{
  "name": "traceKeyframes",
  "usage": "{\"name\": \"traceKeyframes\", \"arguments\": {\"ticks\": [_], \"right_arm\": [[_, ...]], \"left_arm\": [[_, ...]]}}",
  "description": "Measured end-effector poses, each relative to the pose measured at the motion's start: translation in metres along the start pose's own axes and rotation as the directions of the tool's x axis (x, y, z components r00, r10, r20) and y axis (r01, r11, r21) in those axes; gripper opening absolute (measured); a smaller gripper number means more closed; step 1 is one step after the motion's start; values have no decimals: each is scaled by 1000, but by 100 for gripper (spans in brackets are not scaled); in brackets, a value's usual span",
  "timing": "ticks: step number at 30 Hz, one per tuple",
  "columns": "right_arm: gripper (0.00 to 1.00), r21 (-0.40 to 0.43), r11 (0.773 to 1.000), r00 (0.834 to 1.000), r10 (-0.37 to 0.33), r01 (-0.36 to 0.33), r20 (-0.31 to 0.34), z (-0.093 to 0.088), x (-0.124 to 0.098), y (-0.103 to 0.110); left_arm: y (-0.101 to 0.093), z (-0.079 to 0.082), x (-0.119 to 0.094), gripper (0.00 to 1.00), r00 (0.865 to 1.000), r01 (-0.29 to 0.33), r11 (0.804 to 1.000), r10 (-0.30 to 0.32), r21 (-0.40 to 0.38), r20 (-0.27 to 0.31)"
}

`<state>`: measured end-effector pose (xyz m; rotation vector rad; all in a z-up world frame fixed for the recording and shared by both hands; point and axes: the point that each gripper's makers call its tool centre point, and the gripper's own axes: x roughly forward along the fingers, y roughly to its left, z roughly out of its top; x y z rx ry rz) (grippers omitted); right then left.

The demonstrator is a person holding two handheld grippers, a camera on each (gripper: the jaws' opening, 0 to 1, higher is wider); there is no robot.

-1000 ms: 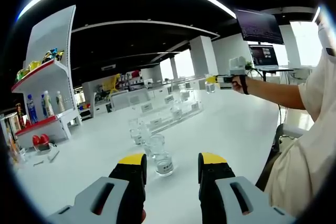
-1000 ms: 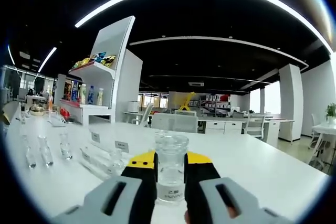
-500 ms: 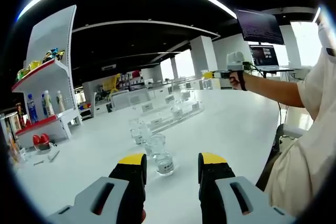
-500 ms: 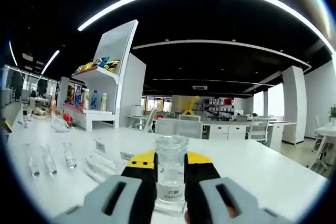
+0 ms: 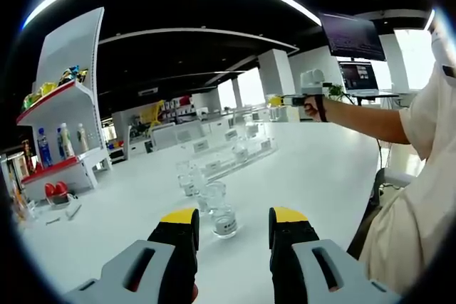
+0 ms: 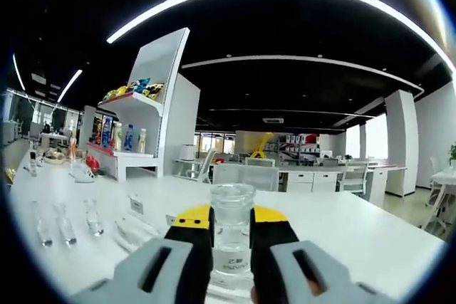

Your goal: Identify the label on the chemical reagent bottle, grasp the chemical reagent bottle, and place it in the designated position on the reagent rack

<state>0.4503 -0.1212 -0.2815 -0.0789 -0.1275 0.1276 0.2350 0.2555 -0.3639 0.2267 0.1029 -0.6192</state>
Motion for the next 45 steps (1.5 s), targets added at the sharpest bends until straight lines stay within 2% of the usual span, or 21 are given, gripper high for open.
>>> {"name": "traceKeyframes", "arguments": {"ticks": [19,34,37,45], "right_arm": [[19,21,1000,1000,-2,2,-2,-1,29,4],[18,67,996,998,-51,52,-25,-27,43,7],[18,71,996,998,-60,62,-24,-29,57,-1],[18,67,993,996,-92,93,-13,-37,62,-2]], "left_arm": [[4,0,0,40,1000,-5,1000,5,-3,-3],[6,0,0,40,1000,-8,1000,8,-10,-3],[5,-1,2,40,1000,-5,1000,5,-12,-5],[8,-2,4,40,1000,-7,1000,7,-20,-9]]}}
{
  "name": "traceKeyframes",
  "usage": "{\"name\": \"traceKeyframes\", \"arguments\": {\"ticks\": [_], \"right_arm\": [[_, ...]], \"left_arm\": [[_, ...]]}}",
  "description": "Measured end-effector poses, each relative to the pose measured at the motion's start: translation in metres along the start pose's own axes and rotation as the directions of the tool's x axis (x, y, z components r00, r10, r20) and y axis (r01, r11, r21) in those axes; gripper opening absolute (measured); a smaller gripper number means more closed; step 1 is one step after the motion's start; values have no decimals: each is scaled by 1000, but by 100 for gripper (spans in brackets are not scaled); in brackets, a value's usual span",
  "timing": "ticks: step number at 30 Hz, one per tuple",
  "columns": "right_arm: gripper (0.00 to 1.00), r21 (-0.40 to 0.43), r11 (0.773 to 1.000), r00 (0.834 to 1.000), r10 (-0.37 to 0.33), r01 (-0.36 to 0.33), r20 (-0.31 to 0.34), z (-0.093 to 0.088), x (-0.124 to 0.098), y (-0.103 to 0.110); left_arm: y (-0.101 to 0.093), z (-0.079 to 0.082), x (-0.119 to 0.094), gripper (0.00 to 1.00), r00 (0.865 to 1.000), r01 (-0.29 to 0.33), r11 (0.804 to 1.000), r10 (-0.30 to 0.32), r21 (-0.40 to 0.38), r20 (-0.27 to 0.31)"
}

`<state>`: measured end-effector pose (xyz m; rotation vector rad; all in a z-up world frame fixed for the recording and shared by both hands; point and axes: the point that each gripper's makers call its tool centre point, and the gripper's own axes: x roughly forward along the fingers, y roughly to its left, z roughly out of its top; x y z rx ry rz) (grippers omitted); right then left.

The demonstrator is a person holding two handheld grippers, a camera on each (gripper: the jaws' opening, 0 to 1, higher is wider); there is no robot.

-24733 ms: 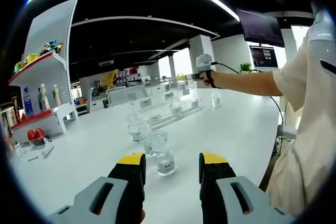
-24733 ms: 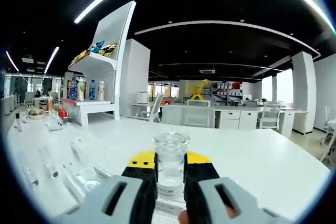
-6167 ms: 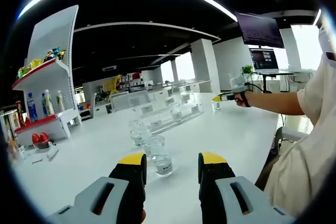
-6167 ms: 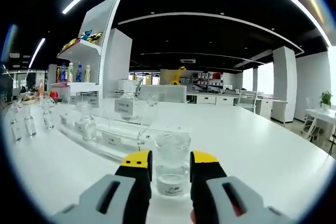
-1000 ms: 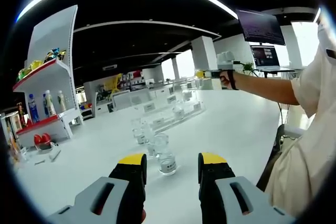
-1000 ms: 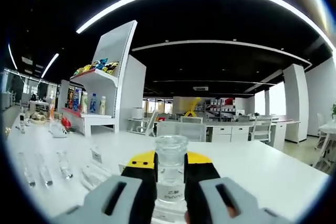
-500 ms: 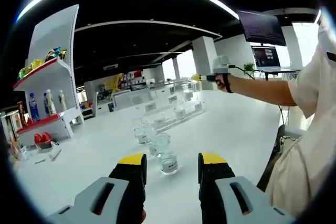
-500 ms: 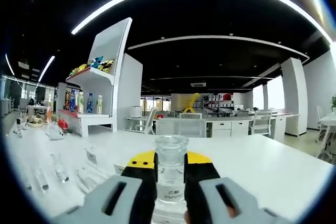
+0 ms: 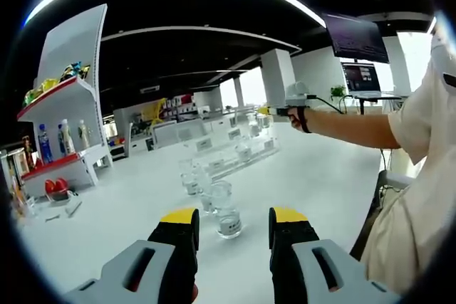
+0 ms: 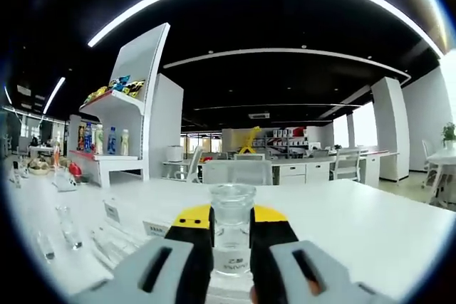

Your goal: Identify the label on the chemical reagent bottle, grasp the chemical reagent bottle, and place it in the designated position on the reagent rack

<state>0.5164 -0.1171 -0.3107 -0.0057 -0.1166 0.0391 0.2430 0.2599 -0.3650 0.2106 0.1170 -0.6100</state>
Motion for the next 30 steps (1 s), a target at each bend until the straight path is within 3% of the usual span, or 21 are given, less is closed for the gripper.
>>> {"name": "traceKeyframes", "arguments": {"ticks": [30], "right_arm": [[18,-6,1000,1000,-20,20,19,-35,1,5]], "left_arm": [[9,-4,-4,40,1000,-17,1000,17,-15,1]]}}
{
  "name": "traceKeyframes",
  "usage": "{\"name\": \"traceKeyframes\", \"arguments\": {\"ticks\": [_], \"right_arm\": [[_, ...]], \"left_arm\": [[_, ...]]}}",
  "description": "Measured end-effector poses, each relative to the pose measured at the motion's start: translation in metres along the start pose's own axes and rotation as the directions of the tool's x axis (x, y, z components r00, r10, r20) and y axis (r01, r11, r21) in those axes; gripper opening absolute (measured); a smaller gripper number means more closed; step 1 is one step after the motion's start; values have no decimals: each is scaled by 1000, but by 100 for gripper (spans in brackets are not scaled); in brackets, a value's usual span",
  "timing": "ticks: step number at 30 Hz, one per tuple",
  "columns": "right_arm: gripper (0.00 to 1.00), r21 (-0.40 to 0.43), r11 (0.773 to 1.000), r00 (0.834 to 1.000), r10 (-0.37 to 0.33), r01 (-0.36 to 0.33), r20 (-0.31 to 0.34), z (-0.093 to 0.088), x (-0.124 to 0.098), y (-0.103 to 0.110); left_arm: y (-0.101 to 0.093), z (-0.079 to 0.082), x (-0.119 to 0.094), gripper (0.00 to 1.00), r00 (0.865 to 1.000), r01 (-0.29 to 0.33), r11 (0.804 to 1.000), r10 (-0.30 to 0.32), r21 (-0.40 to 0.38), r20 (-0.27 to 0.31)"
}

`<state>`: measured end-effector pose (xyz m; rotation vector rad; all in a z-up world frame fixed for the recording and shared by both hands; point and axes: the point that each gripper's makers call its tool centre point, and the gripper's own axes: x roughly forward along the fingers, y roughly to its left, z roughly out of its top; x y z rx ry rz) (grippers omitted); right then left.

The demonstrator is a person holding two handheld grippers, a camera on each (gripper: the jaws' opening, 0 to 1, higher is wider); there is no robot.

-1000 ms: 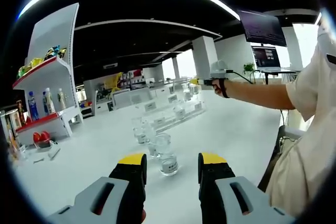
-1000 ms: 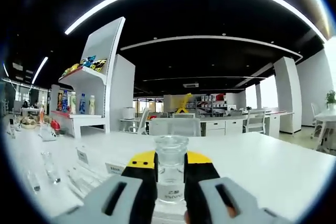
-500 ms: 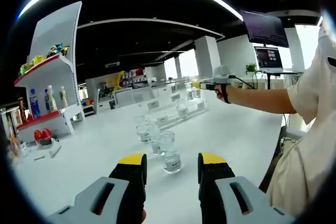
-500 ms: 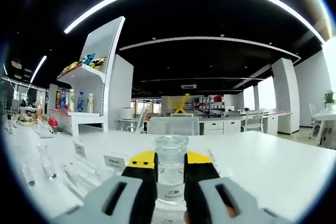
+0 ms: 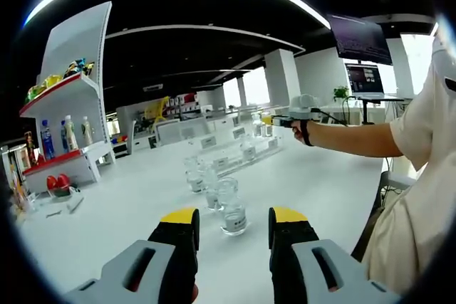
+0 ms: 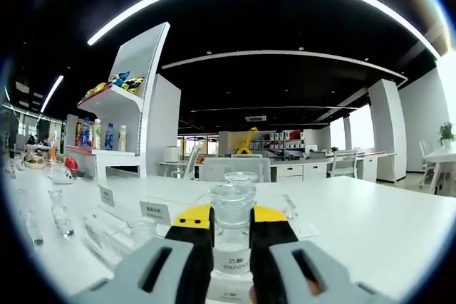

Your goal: Identify the label on the chemical reagent bottle, grasp the chemical reagent bottle, and place it in the designated position on the reagent rack

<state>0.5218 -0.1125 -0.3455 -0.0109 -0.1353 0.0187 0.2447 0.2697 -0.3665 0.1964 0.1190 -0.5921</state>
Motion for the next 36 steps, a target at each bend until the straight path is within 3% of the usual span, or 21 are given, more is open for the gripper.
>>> {"name": "traceKeyframes", "arguments": {"ticks": [36], "right_arm": [[18,-2,1000,998,-12,12,-64,-38,6,-2]], "left_arm": [[3,-5,2,40,1000,-4,1000,4,-11,-10]]}}
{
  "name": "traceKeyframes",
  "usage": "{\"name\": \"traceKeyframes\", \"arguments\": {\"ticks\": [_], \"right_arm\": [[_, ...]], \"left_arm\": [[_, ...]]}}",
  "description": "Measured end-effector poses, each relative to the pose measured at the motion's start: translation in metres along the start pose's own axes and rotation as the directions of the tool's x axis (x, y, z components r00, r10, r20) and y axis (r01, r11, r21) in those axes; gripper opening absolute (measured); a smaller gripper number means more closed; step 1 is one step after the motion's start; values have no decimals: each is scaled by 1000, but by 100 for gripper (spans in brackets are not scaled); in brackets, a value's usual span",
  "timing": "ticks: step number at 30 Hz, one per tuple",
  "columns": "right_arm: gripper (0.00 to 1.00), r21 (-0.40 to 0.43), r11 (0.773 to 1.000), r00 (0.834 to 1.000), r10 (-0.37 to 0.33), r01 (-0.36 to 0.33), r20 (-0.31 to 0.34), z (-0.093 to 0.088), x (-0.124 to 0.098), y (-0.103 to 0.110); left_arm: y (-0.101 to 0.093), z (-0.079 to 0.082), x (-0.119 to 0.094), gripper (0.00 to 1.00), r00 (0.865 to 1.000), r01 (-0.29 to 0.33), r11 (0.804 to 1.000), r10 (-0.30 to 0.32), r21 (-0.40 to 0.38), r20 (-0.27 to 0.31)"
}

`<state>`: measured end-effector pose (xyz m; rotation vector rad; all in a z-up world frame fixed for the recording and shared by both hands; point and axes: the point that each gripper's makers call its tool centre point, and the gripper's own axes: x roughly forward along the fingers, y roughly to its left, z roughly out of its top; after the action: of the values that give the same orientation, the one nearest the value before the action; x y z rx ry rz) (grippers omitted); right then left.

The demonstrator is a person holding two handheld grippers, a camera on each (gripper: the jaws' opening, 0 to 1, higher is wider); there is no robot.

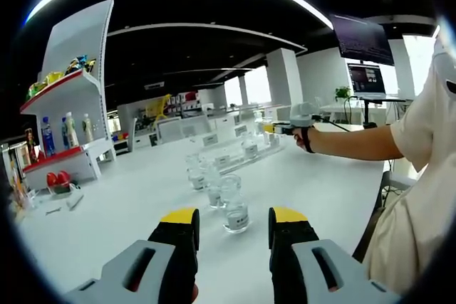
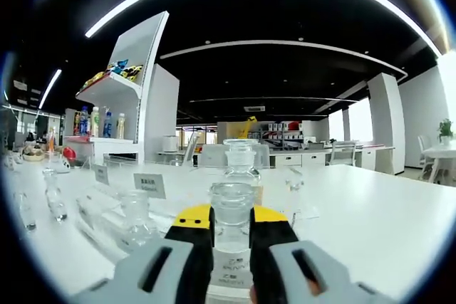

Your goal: Identify the label on the chemical reagent bottle, grasp the chemical reagent bottle, and place it in the designated position on the reagent rack

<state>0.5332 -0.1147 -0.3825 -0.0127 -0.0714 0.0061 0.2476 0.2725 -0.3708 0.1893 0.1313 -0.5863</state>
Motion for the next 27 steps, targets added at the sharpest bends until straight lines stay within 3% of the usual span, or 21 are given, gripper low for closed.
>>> {"name": "traceKeyframes", "arguments": {"ticks": [27], "right_arm": [[18,0,1000,999,-14,14,-51,-16,-4,-2]], "left_arm": [[0,0,0,40,1000,1,1000,-1,-2,2]]}}
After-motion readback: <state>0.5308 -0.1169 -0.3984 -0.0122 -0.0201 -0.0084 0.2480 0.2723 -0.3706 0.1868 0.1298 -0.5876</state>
